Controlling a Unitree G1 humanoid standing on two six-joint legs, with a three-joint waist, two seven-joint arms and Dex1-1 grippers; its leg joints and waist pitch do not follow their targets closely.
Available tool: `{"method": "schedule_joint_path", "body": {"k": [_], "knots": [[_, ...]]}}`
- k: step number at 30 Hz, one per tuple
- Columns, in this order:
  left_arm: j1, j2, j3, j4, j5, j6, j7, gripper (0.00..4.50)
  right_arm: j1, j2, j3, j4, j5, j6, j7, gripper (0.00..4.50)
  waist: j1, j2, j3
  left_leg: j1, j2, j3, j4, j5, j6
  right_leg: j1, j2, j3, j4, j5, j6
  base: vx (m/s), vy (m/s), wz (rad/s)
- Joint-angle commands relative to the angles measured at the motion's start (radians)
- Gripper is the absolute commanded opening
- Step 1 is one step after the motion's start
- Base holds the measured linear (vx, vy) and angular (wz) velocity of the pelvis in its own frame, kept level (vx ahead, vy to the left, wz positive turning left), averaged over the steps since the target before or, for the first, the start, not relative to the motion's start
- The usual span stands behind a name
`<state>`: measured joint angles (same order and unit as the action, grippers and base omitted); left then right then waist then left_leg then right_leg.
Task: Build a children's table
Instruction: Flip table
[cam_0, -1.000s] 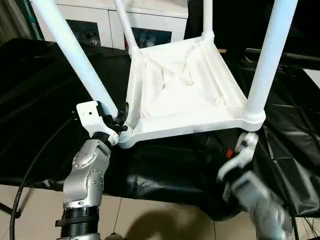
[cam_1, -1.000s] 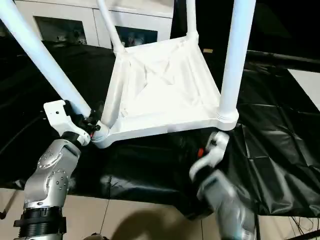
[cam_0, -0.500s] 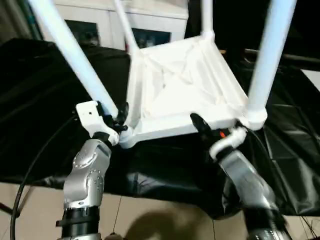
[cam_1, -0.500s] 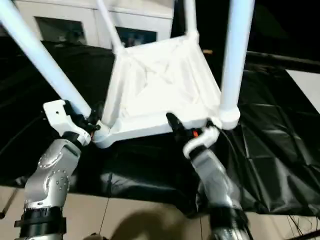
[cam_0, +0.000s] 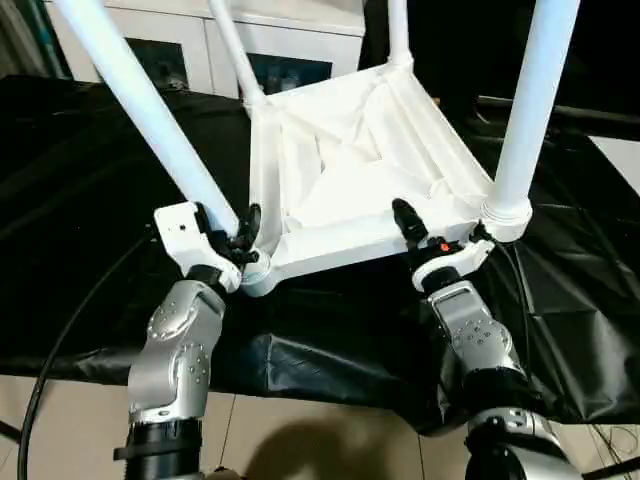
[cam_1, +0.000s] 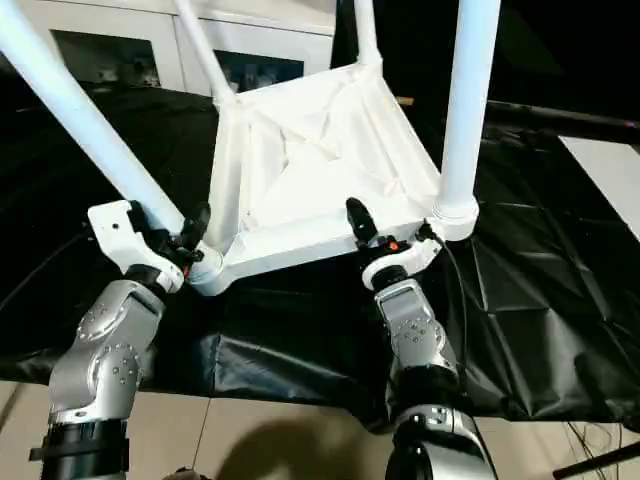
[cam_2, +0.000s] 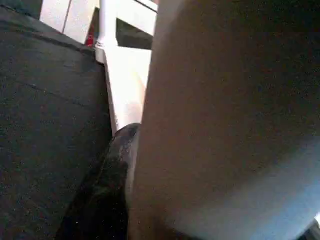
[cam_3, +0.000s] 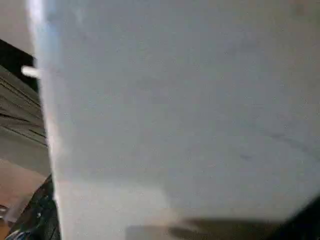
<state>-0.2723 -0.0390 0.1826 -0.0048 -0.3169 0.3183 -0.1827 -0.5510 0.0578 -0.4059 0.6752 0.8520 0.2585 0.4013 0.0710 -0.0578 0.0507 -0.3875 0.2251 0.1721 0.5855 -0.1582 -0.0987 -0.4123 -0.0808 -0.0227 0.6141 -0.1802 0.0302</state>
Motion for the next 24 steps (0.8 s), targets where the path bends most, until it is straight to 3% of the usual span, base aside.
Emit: {"method": "schedule_joint_path", "body": {"k": [1,13,14,16,18,21,24], "knots": [[0.015,-0.025,-0.025,-0.005,-0.061,0.04,-0.03,2.09,-0.033,-0.009,-0.015,0.033,0.004,-0.001,0.009,3.44,0.003,-0.008,-0.068,0.014,-0.005,0.017,-0.062,-0.187,0.023,0.042,-0.027,0.011,-0.067,-0.169,-0.141,0.0,0.0,0.0],[0.022,-0.019,-0.033,-0.017,-0.043,0.037,-0.026,2.09,-0.063,-0.032,-0.041,0.115,-0.026,-0.029,0.005,2.39,-0.004,-0.01,-0.069,0.011,-0.006,0.017,-0.061,-0.18,0.025,0.043,-0.027,0.011,-0.065,-0.168,-0.15,0.0,0.0,0.0],[0.022,-0.018,-0.033,-0.017,-0.039,0.036,-0.02,2.44,-0.064,-0.034,-0.042,0.118,-0.027,-0.03,0.006,2.17,-0.003,-0.011,-0.069,0.012,-0.006,0.018,-0.06,-0.183,0.026,0.042,-0.027,0.012,-0.066,-0.169,-0.151,0.0,0.0,0.0],[0.021,-0.018,-0.025,-0.018,-0.045,0.037,-0.016,2.79,-0.069,-0.04,-0.044,0.129,-0.036,-0.038,0.009,2.16,-0.004,-0.012,-0.07,0.012,-0.006,0.018,-0.061,-0.184,0.027,0.043,-0.028,0.012,-0.065,-0.173,-0.152,0.0,0.0,0.0],[0.02,-0.019,-0.014,-0.018,-0.053,0.037,-0.017,2.79,-0.074,-0.045,-0.046,0.136,-0.044,-0.045,0.013,2.13,-0.001,-0.011,-0.07,0.014,-0.006,0.02,-0.058,-0.182,0.023,0.04,-0.028,0.013,-0.064,-0.169,-0.165,0.0,0.0,0.0],[0.017,-0.022,0.023,-0.009,-0.068,0.022,0.0,3.21,-0.076,-0.056,-0.044,0.13,-0.054,-0.053,0.017,2.08,0.002,-0.012,-0.073,0.011,-0.006,0.02,-0.057,-0.157,0.036,0.043,-0.025,0.012,-0.059,-0.12,-0.172,0.0,0.0,0.0],[0.014,-0.019,0.053,-0.01,-0.07,-0.012,0.018,3.34,-0.074,-0.064,-0.039,0.124,-0.071,-0.069,0.016,2.08,0.003,-0.014,-0.072,0.01,-0.006,0.02,-0.057,-0.154,0.043,0.044,-0.026,0.012,-0.06,-0.123,-0.17,0.0,0.0,0.0]]}}
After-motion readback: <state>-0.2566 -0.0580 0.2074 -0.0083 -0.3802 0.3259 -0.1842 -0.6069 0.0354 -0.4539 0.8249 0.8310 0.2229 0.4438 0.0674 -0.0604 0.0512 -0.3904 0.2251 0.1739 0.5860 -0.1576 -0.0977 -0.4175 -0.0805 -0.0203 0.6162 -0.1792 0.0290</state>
